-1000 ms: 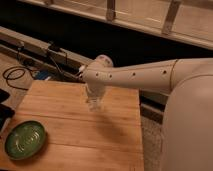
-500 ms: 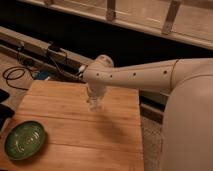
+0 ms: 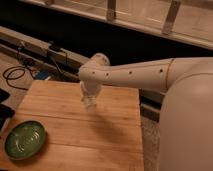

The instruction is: Place the bottle in the ceramic bowl

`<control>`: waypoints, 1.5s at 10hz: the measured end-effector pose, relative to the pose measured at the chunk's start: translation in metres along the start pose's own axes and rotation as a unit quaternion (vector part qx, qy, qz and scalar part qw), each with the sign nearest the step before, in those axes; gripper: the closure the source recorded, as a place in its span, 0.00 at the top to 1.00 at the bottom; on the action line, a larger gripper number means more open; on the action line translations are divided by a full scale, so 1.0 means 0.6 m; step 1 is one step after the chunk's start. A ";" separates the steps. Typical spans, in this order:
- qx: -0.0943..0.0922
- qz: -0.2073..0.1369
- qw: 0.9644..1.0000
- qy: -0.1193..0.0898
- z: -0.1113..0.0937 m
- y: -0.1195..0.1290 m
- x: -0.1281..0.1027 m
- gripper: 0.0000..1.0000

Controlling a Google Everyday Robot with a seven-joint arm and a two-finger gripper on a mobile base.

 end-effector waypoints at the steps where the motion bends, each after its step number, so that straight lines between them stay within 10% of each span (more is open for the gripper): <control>1: -0.008 -0.033 0.999 -0.004 0.003 0.047 -0.015 0.00; 3: -0.030 -0.105 0.994 -0.012 0.002 0.157 -0.033 0.00; 8: -0.095 -0.238 0.967 -0.017 -0.024 0.360 0.014 0.00; 15: -0.113 -0.259 0.959 0.005 -0.007 0.375 0.031 0.00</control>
